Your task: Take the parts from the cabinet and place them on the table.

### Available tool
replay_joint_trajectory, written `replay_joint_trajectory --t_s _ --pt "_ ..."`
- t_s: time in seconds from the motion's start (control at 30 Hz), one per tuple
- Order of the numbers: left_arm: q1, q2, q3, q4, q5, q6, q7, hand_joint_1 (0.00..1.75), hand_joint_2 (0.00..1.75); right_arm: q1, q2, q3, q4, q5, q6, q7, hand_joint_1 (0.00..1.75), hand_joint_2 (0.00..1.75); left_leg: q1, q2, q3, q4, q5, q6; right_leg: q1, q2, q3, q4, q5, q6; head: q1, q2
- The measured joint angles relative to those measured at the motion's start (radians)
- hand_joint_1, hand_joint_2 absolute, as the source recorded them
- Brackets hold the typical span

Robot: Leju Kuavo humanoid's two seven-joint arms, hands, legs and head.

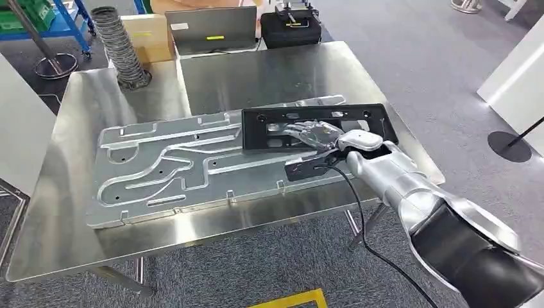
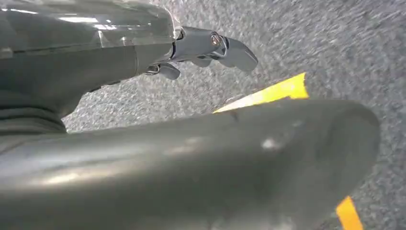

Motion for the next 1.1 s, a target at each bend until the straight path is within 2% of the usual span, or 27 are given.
replay_joint_trajectory --t_s 0.03,0.07,0.1,0.13,0.17,0.2,0.23,0.27,0.3,0.37,0.4,0.43,0.47,0.5,0.57,0.6,0.63,0.67,0.7,0.73,0.77,0.8,0.93,0.97,1.03,1.07,1.1 --pt "0.0 0.0 0.0 0.0 0.0 0.0 0.001 0.0 0.0 0.0 0.004 0.0 0.001 0.0 0.0 0.0 0.0 0.0 -0.002 0.001 -0.013 0.001 0.009 0.001 0.001 0.0 -0.023 0.082 -0.049 0.002 0.0 0.0" --pt "0.001 0.0 0.0 0.0 0.0 0.0 0.002 0.0 0.0 0.002 0.007 0.0 0.002 0.0 0.0 0.0 0.0 0.0 -0.005 0.001 -0.026 0.001 0.018 0.002 0.001 0.001 -0.039 0.152 -0.079 0.002 0.0 0.0" --pt "0.001 0.0 0.0 0.0 0.0 -0.001 0.003 0.0 0.0 0.004 0.011 0.0 0.003 0.0 0.001 0.0 0.0 0.0 -0.008 0.002 -0.039 0.002 0.028 0.003 0.001 0.001 -0.038 0.191 -0.082 0.0 0.0 0.0" --pt "0.001 0.0 0.0 0.0 0.0 -0.002 0.003 0.0 0.0 0.005 0.013 0.0 0.004 0.0 0.002 0.0 0.0 0.0 -0.011 0.002 -0.052 0.003 0.037 0.004 0.003 0.001 -0.013 0.181 -0.063 -0.005 0.0 0.0" --pt "0.001 0.0 0.0 0.0 0.0 -0.002 0.003 0.0 0.0 0.004 0.013 0.0 0.004 0.0 0.002 0.0 0.0 0.0 -0.015 0.002 -0.063 0.003 0.045 0.004 0.007 0.001 0.033 0.129 -0.033 -0.013 0.0 0.0" --pt "0.001 0.0 0.0 0.0 0.0 -0.003 0.003 0.0 0.0 0.003 0.013 0.0 0.004 0.0 0.003 0.0 0.0 0.0 -0.018 0.001 -0.073 0.003 0.054 0.003 0.013 0.001 0.097 0.044 -0.007 -0.026 0.0 0.0" --pt "0.001 0.0 0.0 0.0 0.0 -0.003 0.003 0.0 0.0 -0.001 0.013 0.0 0.004 0.0 0.003 0.0 0.0 0.0 -0.02 0.0 -0.078 0.004 0.062 0.002 0.021 0.003 0.164 -0.045 0.0 -0.041 0.0 0.0" --pt "0.002 -0.004 0.0 0.0 0.0 -0.003 0.003 0.0 0.0 -0.007 0.014 -0.002 0.003 0.0 0.002 0.0 0.0 0.0 -0.022 0.0 -0.085 0.004 0.069 -0.003 0.027 0.0 0.211 -0.124 -0.037 -0.057 0.0 0.0" --pt "0.002 -0.004 0.0 0.0 0.0 -0.003 0.003 0.0 0.0 -0.009 0.016 -0.003 0.003 0.0 0.002 0.0 0.0 0.0 -0.018 0.001 -0.084 0.0 0.078 -0.008 0.029 -0.001 0.212 -0.131 -0.024 -0.047 -0.001 0.0" --pt "0.001 -0.004 0.001 0.0 0.001 -0.005 0.003 0.0 0.0 -0.013 0.016 -0.003 0.004 0.002 0.003 0.0 0.0 0.0 -0.009 0.001 -0.085 -0.008 0.096 -0.021 0.039 0.001 0.206 -0.138 -0.01 -0.059 0.0 0.0" --pt "0.003 -0.005 0.001 0.0 0.001 -0.005 0.004 0.0 0.0 -0.013 0.016 -0.003 0.004 0.002 0.003 0.0 0.0 0.0 -0.013 0.001 -0.085 -0.017 0.107 -0.028 0.037 0.0 0.203 -0.151 0.005 -0.067 0.0 0.0" --pt "0.003 -0.005 0.001 0.0 0.001 -0.005 0.004 0.0 0.0 -0.013 0.016 -0.003 0.004 0.002 0.003 0.0 0.0 0.0 -0.014 0.0 -0.091 -0.012 0.096 -0.031 0.023 -0.008 0.202 -0.168 0.026 -0.069 0.0 0.0" --pt "0.004 -0.005 0.001 0.0 0.001 -0.005 0.005 0.0 0.0 -0.014 0.016 -0.003 0.003 0.002 0.003 -0.001 0.0 0.0 -0.016 -0.001 -0.105 0.015 0.044 -0.037 0.023 -0.007 0.193 -0.18 0.042 -0.078 0.0 0.0" --pt "0.005 -0.005 0.001 0.0 0.002 -0.005 0.006 0.0 0.0 -0.015 0.016 -0.003 0.003 0.002 0.003 -0.001 0.0 0.0 -0.013 -0.001 -0.123 0.078 -0.023 -0.042 0.022 -0.008 0.178 -0.18 0.056 -0.078 0.0 0.0" --pt "0.005 -0.004 0.001 0.0 0.003 -0.005 0.007 0.0 0.0 -0.012 0.007 -0.003 0.004 0.002 0.003 -0.001 0.0 0.0 -0.005 0.0 -0.155 0.227 -0.116 -0.053 0.022 -0.011 0.146 -0.177 0.077 -0.076 0.0 0.0" --pt "0.005 -0.004 0.001 0.0 0.005 -0.005 0.007 0.0 0.0 -0.01 0.002 -0.002 0.003 0.003 0.003 -0.002 0.0 0.0 -0.002 0.0 -0.159 0.281 -0.122 -0.058 0.021 -0.013 0.128 -0.174 0.09 -0.075 0.0 0.0" --pt "0.005 -0.004 0.001 0.0 0.007 -0.005 0.007 0.0 0.0 -0.007 -0.003 -0.002 0.003 0.003 0.003 -0.002 0.0 0.0 0.001 0.0 -0.149 0.298 -0.096 -0.062 0.019 -0.013 0.11 -0.171 0.101 -0.071 0.0 0.0" --pt "0.005 -0.003 0.002 0.0 0.008 -0.005 0.006 0.0 0.0 -0.006 -0.006 -0.001 0.003 0.003 0.003 -0.002 0.0 0.0 0.003 0.0 -0.122 0.28 -0.057 -0.066 0.017 -0.013 0.091 -0.166 0.112 -0.068 0.0 0.0" --pt "0.005 -0.003 0.002 0.0 0.011 -0.005 0.005 0.0 0.0 -0.005 -0.007 -0.001 0.003 0.003 0.003 -0.002 0.0 0.0 0.006 0.001 -0.076 0.228 -0.02 -0.069 0.015 -0.013 0.072 -0.159 0.123 -0.063 0.0 0.0" --pt "0.004 -0.002 0.002 0.0 0.012 -0.005 0.005 0.0 0.0 -0.006 -0.007 -0.002 0.003 0.003 0.003 -0.002 0.0 0.0 0.01 0.001 -0.013 0.149 -0.01 -0.071 0.012 -0.012 0.054 -0.15 0.132 -0.056 0.0 0.0" --pt "0.001 -0.002 0.002 0.0 0.013 -0.005 0.004 0.0 0.0 -0.007 -0.007 -0.002 0.002 0.004 0.003 -0.002 0.0 0.0 0.013 0.0 0.053 0.055 -0.061 -0.073 0.013 -0.01 0.041 -0.137 0.139 -0.049 0.0 0.0" --pt "0.001 0.0 0.002 0.0 0.014 -0.005 0.002 0.0 0.0 -0.008 -0.01 -0.003 0.002 0.004 0.003 -0.002 0.0 0.0 0.003 -0.005 0.088 -0.011 -0.088 -0.057 0.015 -0.01 0.033 -0.126 0.143 -0.043 0.0 0.0" --pt "0.004 0.0 0.006 0.0 0.016 -0.005 0.0 0.0 0.0 -0.007 -0.008 -0.002 0.003 0.006 0.005 -0.004 0.0 0.0 0.003 -0.001 0.057 0.003 -0.055 -0.016 0.008 -0.009 0.029 -0.135 0.17 -0.015 0.0 0.0" --pt "0.003 0.001 0.007 0.0 0.016 -0.005 -0.001 0.0 0.0 -0.007 -0.003 -0.002 0.004 0.008 0.007 -0.004 0.0 0.0 0.002 0.003 0.046 0.003 -0.042 -0.008 0.006 -0.006 0.015 -0.111 0.118 -0.011 0.0 0.0" --pt "0.003 0.002 0.008 0.0 0.018 -0.005 -0.002 0.0 0.0 -0.008 0.006 -0.002 0.006 0.01 0.008 -0.003 0.0 0.0 0.001 0.003 0.013 0.004 -0.013 -0.001 0.006 -0.005 -0.023 0.022 -0.017 -0.006 0.0 0.0" --pt "0.004 0.002 0.009 0.0 0.019 -0.005 -0.002 0.0 0.0 -0.007 0.011 -0.002 0.008 0.012 0.009 -0.003 0.0 0.0 -0.001 0.003 -0.004 0.005 0.0 -0.001 0.006 -0.005 -0.039 0.102 -0.061 -0.004 0.0 0.0" --pt "0.005 0.002 0.009 0.0 0.019 -0.005 -0.003 0.0 0.0 -0.006 0.016 -0.002 0.01 0.014 0.01 -0.002 0.0 0.0 -0.002 0.004 -0.022 0.006 0.013 0.0 0.006 -0.005 -0.049 0.172 -0.077 -0.003 0.0 0.0"
